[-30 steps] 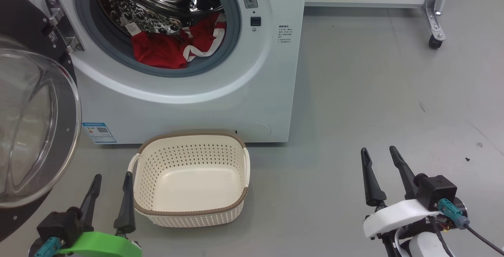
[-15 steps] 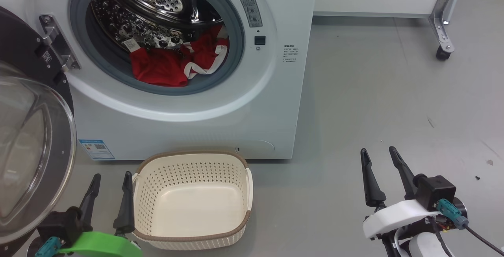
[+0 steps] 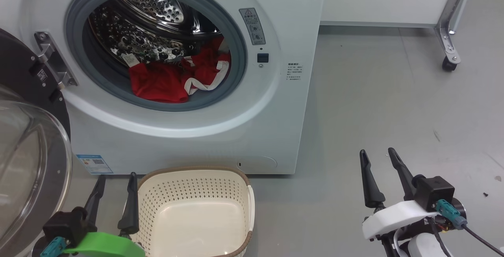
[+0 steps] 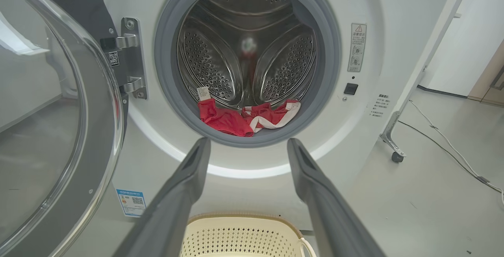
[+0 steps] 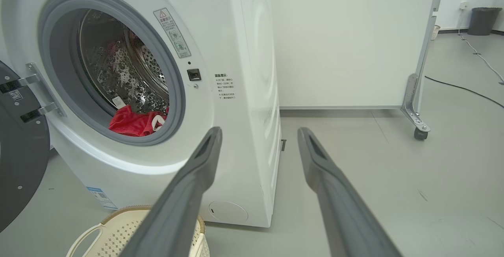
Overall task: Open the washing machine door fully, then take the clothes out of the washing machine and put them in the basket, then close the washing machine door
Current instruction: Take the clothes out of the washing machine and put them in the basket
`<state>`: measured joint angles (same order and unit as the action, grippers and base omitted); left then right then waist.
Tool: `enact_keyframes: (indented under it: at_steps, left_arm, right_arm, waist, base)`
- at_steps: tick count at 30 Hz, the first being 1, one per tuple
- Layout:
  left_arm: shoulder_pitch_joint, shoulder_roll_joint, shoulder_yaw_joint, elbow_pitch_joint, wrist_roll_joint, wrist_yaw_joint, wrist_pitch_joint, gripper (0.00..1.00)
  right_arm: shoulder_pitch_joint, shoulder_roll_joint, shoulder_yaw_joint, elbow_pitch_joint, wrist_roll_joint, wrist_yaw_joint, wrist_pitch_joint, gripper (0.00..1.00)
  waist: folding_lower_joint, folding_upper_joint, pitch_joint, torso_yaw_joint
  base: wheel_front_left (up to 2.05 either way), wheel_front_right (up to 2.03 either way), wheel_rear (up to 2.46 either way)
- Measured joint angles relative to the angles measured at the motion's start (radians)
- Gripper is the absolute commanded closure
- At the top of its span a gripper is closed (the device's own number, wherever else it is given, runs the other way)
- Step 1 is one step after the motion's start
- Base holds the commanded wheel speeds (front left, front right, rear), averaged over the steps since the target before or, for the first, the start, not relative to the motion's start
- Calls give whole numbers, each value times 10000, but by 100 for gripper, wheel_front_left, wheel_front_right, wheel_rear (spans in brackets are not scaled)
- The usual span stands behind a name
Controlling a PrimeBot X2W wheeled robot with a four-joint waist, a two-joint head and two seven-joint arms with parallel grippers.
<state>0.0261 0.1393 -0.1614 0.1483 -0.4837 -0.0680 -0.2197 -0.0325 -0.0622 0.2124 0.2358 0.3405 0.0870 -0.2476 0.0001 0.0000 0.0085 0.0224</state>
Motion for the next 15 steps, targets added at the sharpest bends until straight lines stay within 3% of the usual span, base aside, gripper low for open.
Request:
enact_keyframes:
  at_steps: [15]
  left_arm:
    - [25,25,-4,8,17,-31,0,0]
  right_arm:
    - [0,12,48,33,2,33,0,0]
  waist:
    - [0,0,-57,-18]
  base:
    - [55,-63,9]
